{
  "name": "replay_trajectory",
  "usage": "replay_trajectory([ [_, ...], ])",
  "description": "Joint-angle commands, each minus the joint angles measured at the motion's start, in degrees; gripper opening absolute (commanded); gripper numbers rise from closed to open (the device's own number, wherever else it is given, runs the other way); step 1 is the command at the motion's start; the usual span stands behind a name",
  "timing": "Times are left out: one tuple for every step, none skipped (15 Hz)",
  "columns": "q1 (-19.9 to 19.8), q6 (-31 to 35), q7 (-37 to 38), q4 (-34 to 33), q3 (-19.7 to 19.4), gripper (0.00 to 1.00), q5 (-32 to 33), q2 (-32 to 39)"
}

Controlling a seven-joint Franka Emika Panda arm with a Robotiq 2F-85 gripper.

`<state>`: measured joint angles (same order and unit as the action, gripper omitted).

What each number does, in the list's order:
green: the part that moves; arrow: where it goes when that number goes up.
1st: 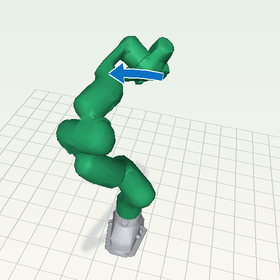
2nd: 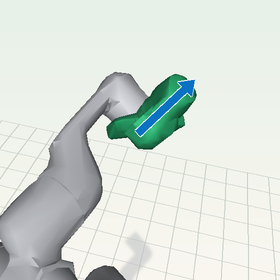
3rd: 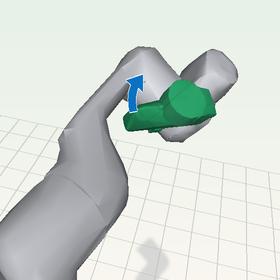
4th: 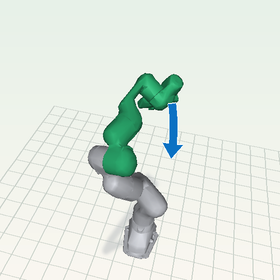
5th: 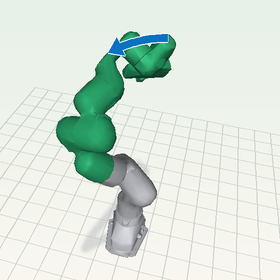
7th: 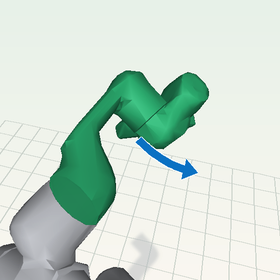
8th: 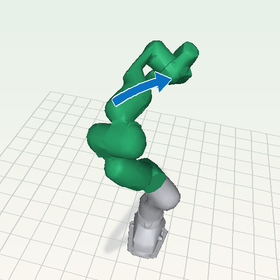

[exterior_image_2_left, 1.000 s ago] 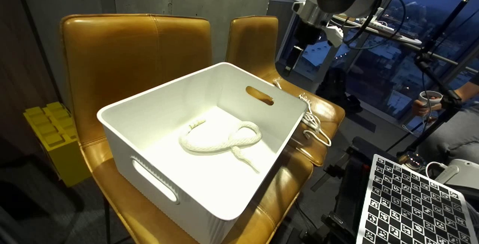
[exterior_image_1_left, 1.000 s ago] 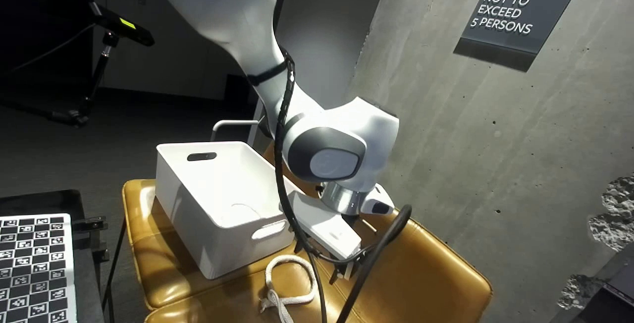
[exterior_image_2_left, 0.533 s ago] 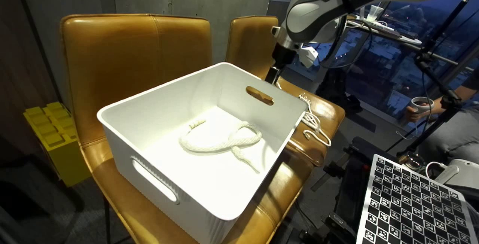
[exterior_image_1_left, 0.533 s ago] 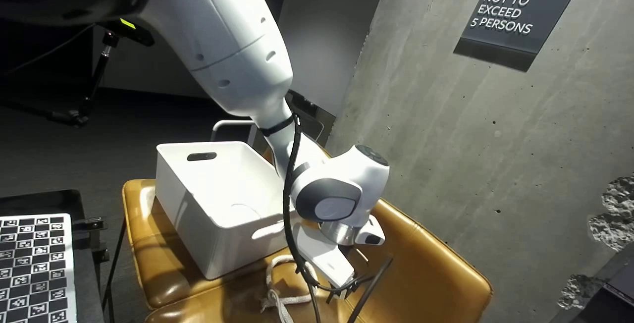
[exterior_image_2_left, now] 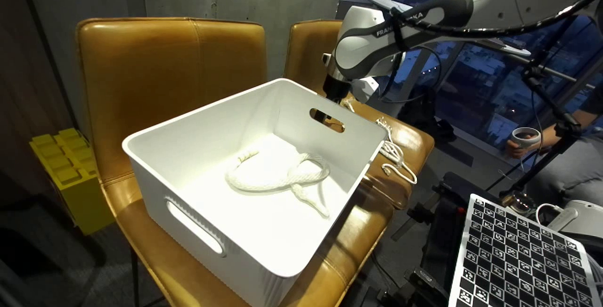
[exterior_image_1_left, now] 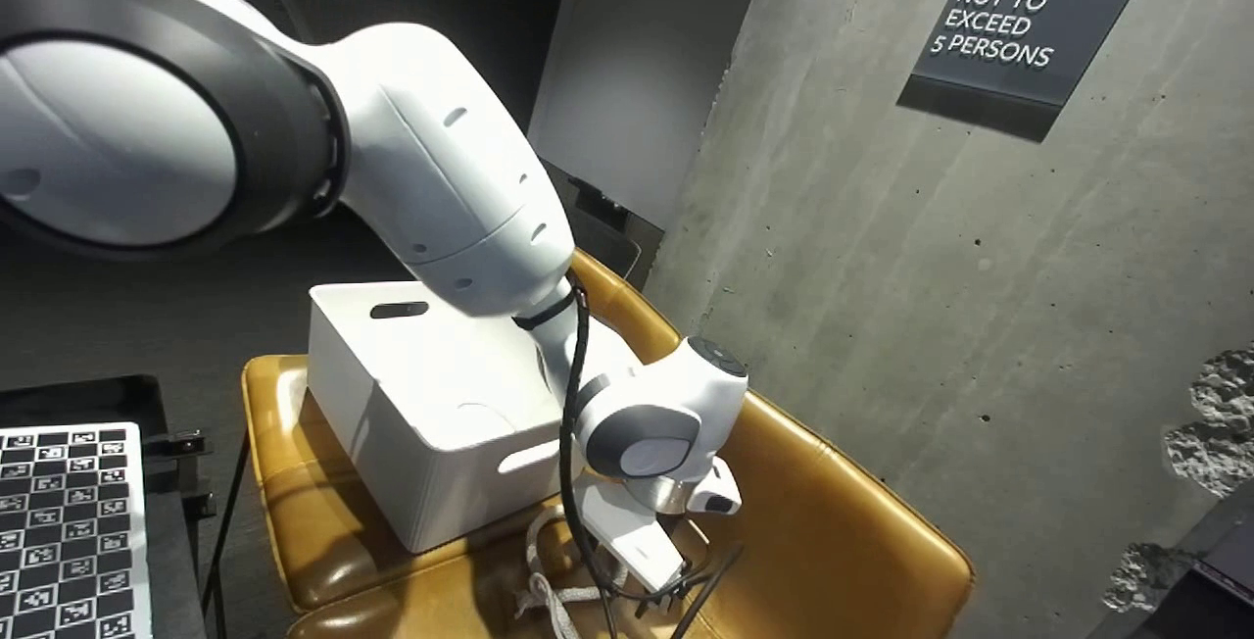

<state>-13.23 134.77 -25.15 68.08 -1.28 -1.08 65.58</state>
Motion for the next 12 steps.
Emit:
replay_trajectory([
  [-0.3, -4.2, 1.9, -8.5, 0.0, 0.72, 1.6, 5.8],
  [-0.4, -4.8, 2.1, -9.6, -0.1, 0.65, 1.7, 6.7],
  [-0.5, -5.5, 2.3, -10.7, -0.3, 0.58, 1.7, 7.5],
  [-0.6, -6.2, 2.4, -11.6, -0.4, 0.49, 1.8, 8.1],
  [-0.7, -6.6, 2.6, -12.3, -0.6, 0.42, 2.1, 8.6],
  [-0.8, -7.2, 2.8, -12.9, -1.0, 0.34, 2.4, 9.0],
  [-1.0, -7.6, 2.9, -13.4, -1.2, 0.27, 2.5, 9.1],
  [-1.2, -7.8, 3.0, -13.6, -1.4, 0.20, 2.7, 9.2],
  [-1.3, -7.5, 3.2, -13.1, -1.6, 0.12, 3.0, 8.8],
  [-0.9, -6.4, 3.2, -11.1, -2.5, 0.05, 2.4, 7.5],
  [-0.9, -5.7, 3.4, -9.1, -2.8, 0.01, 2.4, 5.9],
  [-1.0, -5.6, 3.6, -8.0, -3.1, 0.00, 2.2, 4.8],
])
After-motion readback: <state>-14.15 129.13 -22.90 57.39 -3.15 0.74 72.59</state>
